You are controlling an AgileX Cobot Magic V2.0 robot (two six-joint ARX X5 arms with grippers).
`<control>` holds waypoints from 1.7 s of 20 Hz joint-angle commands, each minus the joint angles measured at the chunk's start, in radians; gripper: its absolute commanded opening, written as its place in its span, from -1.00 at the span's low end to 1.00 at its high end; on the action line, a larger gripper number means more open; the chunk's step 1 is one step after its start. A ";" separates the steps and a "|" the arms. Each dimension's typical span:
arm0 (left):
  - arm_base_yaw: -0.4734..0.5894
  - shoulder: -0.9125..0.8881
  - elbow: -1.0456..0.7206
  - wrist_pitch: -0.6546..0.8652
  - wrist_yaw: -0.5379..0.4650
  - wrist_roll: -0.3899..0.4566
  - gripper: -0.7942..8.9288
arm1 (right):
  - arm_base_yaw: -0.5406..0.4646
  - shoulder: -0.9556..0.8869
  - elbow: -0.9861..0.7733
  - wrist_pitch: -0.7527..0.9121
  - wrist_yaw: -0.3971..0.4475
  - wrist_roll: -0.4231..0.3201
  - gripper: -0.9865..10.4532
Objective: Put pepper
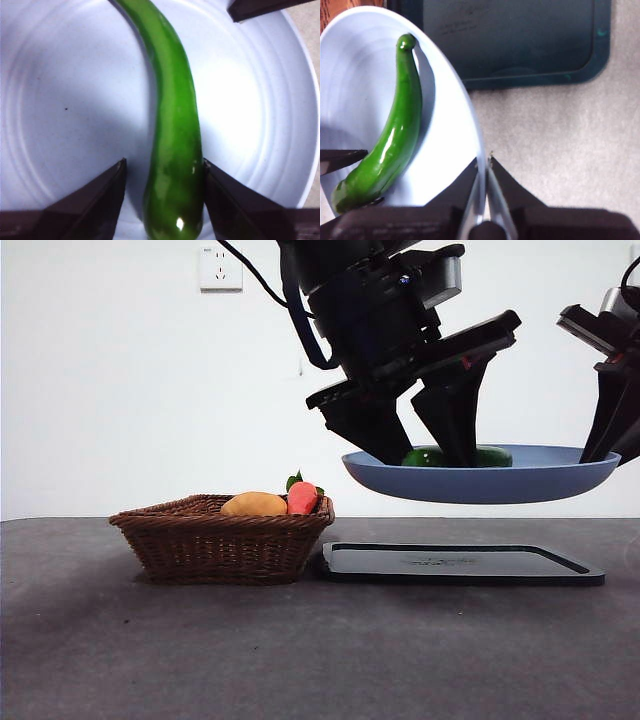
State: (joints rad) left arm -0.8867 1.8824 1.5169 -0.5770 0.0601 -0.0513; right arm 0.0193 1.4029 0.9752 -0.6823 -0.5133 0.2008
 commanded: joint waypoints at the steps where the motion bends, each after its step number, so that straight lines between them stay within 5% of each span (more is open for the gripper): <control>1: -0.011 -0.029 0.020 0.000 0.001 0.012 -0.30 | 0.002 0.009 0.014 -0.003 -0.004 0.026 -0.82; 14: 0.005 -0.356 0.029 -0.164 -0.009 0.056 -0.30 | 0.000 0.120 0.178 0.030 0.077 0.150 -0.82; 24: 0.005 -0.640 0.029 -0.233 -0.009 0.051 -0.30 | 0.001 0.499 0.386 0.119 0.074 0.151 -0.82; 34: 0.005 -0.682 0.029 -0.277 -0.009 0.026 -0.30 | 0.001 0.602 0.388 0.181 0.074 0.138 -0.76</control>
State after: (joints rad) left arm -0.8753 1.1927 1.5227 -0.8581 0.0544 -0.0193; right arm 0.0193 1.9770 1.3411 -0.5049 -0.4431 0.3439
